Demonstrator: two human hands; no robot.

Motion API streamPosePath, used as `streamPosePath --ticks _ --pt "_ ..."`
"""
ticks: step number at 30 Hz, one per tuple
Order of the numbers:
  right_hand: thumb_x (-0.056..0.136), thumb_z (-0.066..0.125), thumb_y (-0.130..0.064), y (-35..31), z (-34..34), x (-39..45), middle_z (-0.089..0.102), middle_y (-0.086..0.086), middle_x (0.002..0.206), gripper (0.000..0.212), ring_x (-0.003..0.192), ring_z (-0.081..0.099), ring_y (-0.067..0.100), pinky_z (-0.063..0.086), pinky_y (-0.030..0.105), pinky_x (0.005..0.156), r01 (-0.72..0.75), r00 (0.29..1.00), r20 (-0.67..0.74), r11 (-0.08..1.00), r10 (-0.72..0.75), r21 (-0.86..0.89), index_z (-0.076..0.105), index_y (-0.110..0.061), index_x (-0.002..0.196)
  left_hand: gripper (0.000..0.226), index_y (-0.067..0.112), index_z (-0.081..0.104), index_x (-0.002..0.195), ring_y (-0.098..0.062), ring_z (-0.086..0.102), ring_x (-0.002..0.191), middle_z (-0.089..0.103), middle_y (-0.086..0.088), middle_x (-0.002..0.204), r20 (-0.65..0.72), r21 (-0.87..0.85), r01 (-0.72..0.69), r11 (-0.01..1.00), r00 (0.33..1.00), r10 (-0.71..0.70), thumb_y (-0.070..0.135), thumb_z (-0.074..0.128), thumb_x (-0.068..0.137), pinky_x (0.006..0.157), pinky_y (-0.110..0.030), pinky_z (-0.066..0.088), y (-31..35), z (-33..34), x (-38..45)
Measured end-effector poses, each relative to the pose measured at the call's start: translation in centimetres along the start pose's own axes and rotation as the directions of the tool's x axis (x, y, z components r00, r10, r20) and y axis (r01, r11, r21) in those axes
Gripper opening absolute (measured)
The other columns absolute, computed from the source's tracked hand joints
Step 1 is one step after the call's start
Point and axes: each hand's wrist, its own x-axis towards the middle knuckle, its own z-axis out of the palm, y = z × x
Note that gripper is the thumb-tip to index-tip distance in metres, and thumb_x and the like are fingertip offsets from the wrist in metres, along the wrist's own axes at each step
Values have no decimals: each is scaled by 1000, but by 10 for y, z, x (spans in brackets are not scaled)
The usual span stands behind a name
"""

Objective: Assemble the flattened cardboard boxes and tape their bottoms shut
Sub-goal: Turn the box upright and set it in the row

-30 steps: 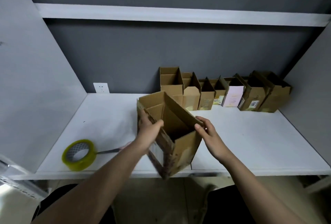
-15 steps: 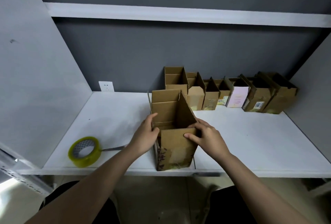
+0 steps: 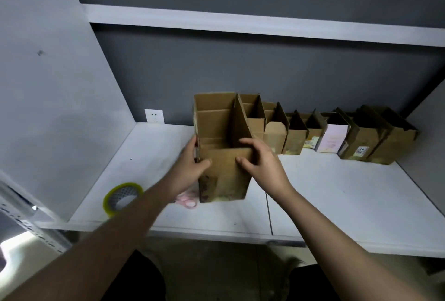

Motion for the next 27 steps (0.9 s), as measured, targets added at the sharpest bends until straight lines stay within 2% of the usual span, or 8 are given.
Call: streamPosePath --ticks 4,8,11,14,16,19,21,27 --pt "86 68 -23 -21 26 54 40 1 147 48 135 39 19 38 41 109 33 997 68 998 -29 -57 49 -27 130 62 21 31 143 -24 52 119 50 3 126 -21 143 5 990 1000 -2 5 58 89 98 -40 46 4 -41 45" --pt "86 68 -20 -20 48 96 37 3 147 51 127 45 22 47 38 101 17 992 126 991 -1 -132 45 -21 132 84 24 2 152 -26 41 131 32 -2 148 -8 312 27 950 1000 -26 10 60 91 98 -38 42 0 -60 90" --pt "86 68 -18 -5 56 120 31 3 149 56 124 46 26 54 43 90 -19 984 172 982 52 -187 40 -20 135 91 26 -5 151 -22 45 124 34 1 144 23 373 -7 928 1000 -2 15 62 90 95 -34 42 -7 -58 123" --pt "85 69 -18 15 65 143 27 6 151 59 126 46 28 50 40 97 -14 977 202 966 69 -259 37 -19 135 91 27 2 152 -27 44 129 32 -6 150 35 422 -22 906 999 8 13 65 88 100 -40 43 -24 -50 154" --pt "84 71 -20 26 69 158 25 7 153 61 130 43 29 46 42 102 -5 975 210 945 78 -328 36 -20 134 86 26 12 151 -29 43 131 31 -8 151 25 472 -23 881 1000 13 12 67 86 103 -45 44 -38 -45 173" --pt "82 72 -29 42 72 176 22 8 156 67 144 20 30 22 47 117 64 978 203 841 55 -538 35 -21 137 78 23 22 149 -28 41 132 32 -8 151 32 553 -26 833 999 10 13 67 86 104 -43 43 -58 -37 195" --pt "83 71 -31 54 73 185 19 9 158 69 148 7 29 12 47 119 100 980 197 775 33 -624 32 -20 139 75 23 25 148 -28 41 132 30 -8 152 45 606 -43 794 999 20 15 67 86 105 -40 42 -67 -31 208" --pt "86 67 -36 76 70 197 19 16 156 70 147 8 32 14 47 118 129 983 184 665 14 -736 28 -16 140 74 23 25 147 -28 45 129 26 -6 153 71 696 -86 713 996 51 18 67 87 104 -39 44 -70 -21 238"
